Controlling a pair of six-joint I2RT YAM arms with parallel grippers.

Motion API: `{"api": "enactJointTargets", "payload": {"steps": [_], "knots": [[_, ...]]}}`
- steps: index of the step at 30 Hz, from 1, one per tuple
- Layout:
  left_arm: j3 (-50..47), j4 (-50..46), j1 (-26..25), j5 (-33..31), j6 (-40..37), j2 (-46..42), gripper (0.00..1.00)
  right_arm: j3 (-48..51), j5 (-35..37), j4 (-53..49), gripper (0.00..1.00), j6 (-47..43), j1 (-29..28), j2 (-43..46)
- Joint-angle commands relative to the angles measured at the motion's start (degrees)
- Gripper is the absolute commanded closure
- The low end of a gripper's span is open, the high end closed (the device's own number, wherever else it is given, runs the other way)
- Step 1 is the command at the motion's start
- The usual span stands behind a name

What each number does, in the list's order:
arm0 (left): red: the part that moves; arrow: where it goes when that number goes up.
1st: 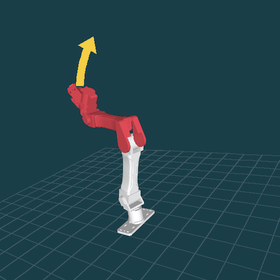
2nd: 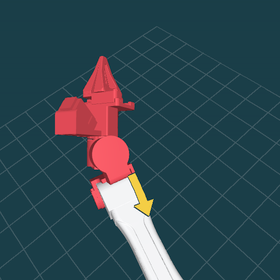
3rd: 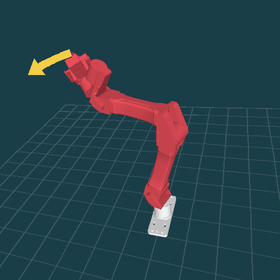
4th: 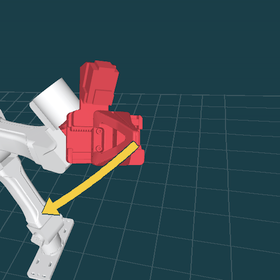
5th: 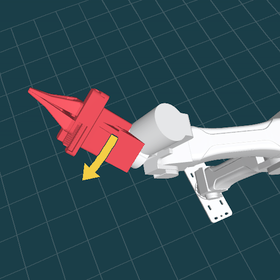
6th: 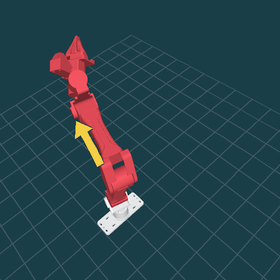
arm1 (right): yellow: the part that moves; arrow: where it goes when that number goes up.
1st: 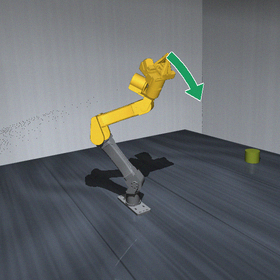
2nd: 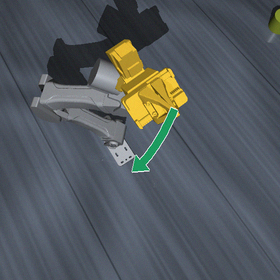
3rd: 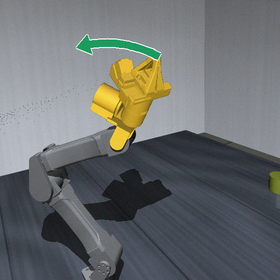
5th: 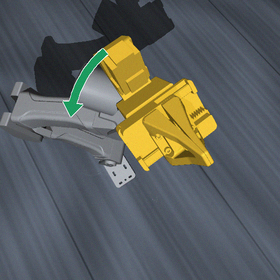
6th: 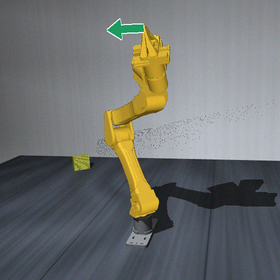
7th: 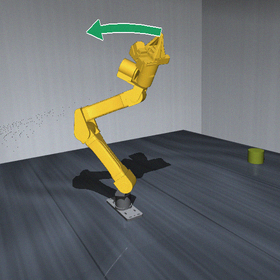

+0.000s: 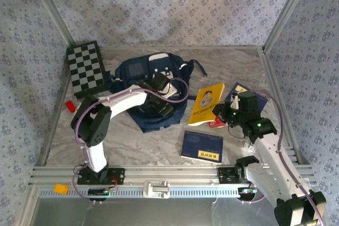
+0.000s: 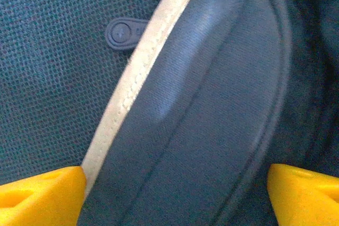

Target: Pack the student bag

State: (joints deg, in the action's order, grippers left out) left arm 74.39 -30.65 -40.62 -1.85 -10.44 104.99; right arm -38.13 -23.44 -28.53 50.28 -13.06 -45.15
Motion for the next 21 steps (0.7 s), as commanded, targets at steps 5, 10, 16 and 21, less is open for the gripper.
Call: {"api": "enactJointTargets", "payload": {"steps": [5,10,16,21], "knots": [[0.78,3.15,1.20,1.18,-2.34,-0.35,0.49,-1.30,-2.06,1.72,1.00,-3.43,0.58,1.57],[0.87,3.51,1.51,2.55,-2.71,-2.31,0.83,-0.34,-2.59,1.47,1.00,-3.71,1.58,3.31],[1.94,1.85,1.60,2.39,-3.80,-6.67,0.98,-0.84,-2.35,-0.74,1.00,-3.88,2.59,5.27],[3.65,0.61,1.51,-0.20,-4.23,-11.42,1.00,-2.48,-4.62,-0.97,1.00,-4.47,3.70,4.39]]}}
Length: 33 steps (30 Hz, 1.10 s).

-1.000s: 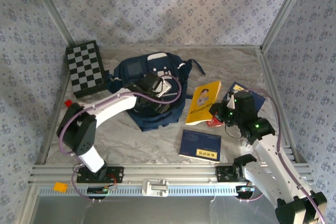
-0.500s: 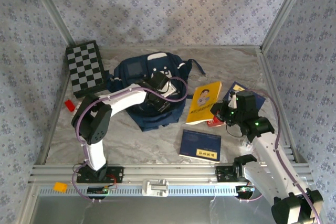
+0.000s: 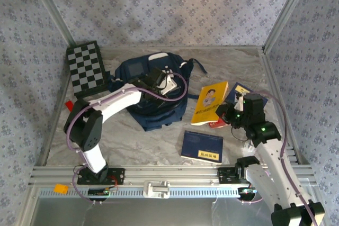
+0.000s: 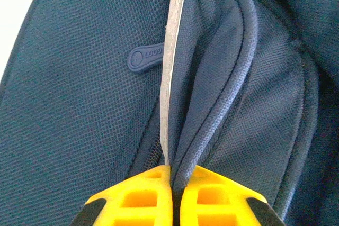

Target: Pack the student bag

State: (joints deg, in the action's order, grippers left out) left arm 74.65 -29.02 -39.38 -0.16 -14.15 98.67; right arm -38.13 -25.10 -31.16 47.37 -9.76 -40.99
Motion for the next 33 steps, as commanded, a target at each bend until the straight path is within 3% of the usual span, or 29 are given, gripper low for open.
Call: {"api": "enactJointTargets", "payload": {"steps": [1,9,15,18,25,33], "knots": [[3.95,-1.26,0.31,-3.13,-0.59,-5.76,1.00,-2.38,-4.20,2.50,1.00,-1.17,0.32,0.01],[10.20,-3.14,2.40,-1.42,-2.80,-10.12,1.00,-3.33,-8.54,9.13,1.00,0.82,-3.99,-2.47],[15.98,-4.23,5.07,0.22,-2.12,-8.91,1.00,-3.95,-5.92,10.56,1.00,0.82,-9.71,-4.20],[18.18,-4.87,5.04,2.13,-1.90,-9.06,1.00,-1.15,-4.09,17.48,1.00,4.64,-14.09,-5.83],[18.04,-5.22,5.09,7.54,-1.18,-10.43,1.00,-5.55,3.05,27.58,1.00,2.74,-23.79,-18.89],[18.39,-5.42,5.09,7.15,-2.20,-10.06,1.00,-11.62,8.76,45.86,1.00,-2.68,-26.85,-40.57]]}}
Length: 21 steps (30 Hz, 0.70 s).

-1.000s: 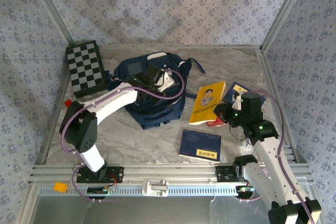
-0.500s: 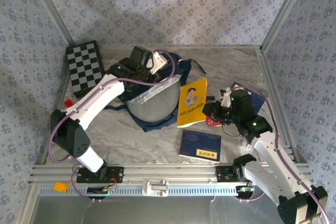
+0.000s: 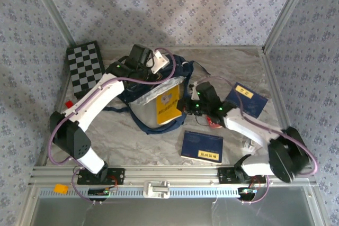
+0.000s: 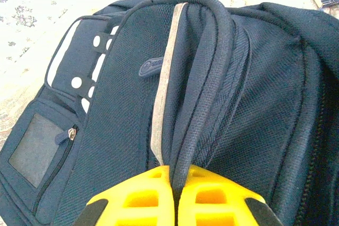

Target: Pack the student bag

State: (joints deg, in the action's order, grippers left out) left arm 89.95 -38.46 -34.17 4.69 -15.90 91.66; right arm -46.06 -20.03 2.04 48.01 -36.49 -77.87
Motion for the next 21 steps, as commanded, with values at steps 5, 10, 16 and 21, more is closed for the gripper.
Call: {"api": "enactJointTargets", "payload": {"steps": [5,10,16,21], "knots": [[1.05,5.53,-0.11,4.58,0.14,-4.59,1.00,-9.41,4.87,18.39,1.00,-4.82,0.28,-16.33],[-0.41,6.09,-0.08,3.85,0.08,-5.27,1.00,-16.41,3.67,16.71,0.99,-9.01,-0.16,-25.43],[-1.13,7.15,-0.01,2.64,0.26,-5.48,1.00,-17.62,3.53,11.95,0.57,-9.80,3.19,-28.09],[-2.23,8.05,0.09,2.37,0.13,-5.51,1.00,-12.90,9.66,5.67,0.40,-13.59,1.75,-19.46]]}}
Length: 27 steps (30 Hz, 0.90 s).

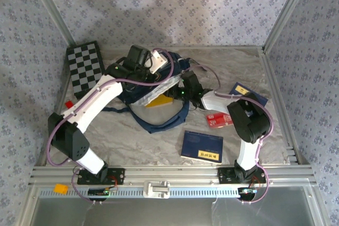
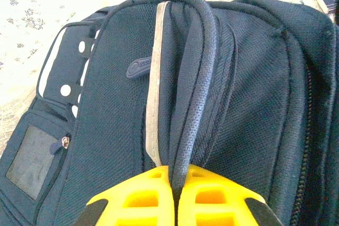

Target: Pack the student bag

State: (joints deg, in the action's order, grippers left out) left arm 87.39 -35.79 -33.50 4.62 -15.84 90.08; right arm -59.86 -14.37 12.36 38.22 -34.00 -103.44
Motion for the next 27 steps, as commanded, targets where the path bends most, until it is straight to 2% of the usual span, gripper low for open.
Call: {"api": "enactJointTargets", "payload": {"steps": [1,4,7,12,14,19,24,27], "knots": [[0.41,5.43,-0.48,2.57,0.18,-3.81,1.00,1.41,5.12,-6.64,0.41,-3.77,-1.25,7.48],[0.21,5.93,-0.34,2.80,0.44,-3.53,1.00,3.67,8.41,-10.89,0.48,-3.36,-3.99,10.51],[0.56,5.74,-0.30,3.03,0.44,-2.86,1.00,2.75,10.67,-15.84,0.58,-3.06,-6.99,9.86],[2.11,4.43,-0.32,2.75,0.41,-2.08,1.00,2.88,11.59,-12.31,0.81,-2.64,-8.46,5.44],[2.25,4.27,-0.30,2.16,0.04,-2.06,1.00,2.16,11.23,-10.49,0.86,-3.51,-8.58,3.51],[3.32,3.30,-0.25,0.70,0.12,-1.57,1.00,0.65,14.84,-8.62,0.93,-4.47,-8.22,0.79],[3.92,2.23,-0.23,1.45,-0.34,-1.24,1.00,0.25,18.67,-3.61,0.96,-4.08,-7.12,-1.97],[3.31,2.31,-0.19,1.31,-0.50,-1.63,1.00,-0.37,18.55,0.65,0.97,-4.50,-6.38,-3.38]]}}
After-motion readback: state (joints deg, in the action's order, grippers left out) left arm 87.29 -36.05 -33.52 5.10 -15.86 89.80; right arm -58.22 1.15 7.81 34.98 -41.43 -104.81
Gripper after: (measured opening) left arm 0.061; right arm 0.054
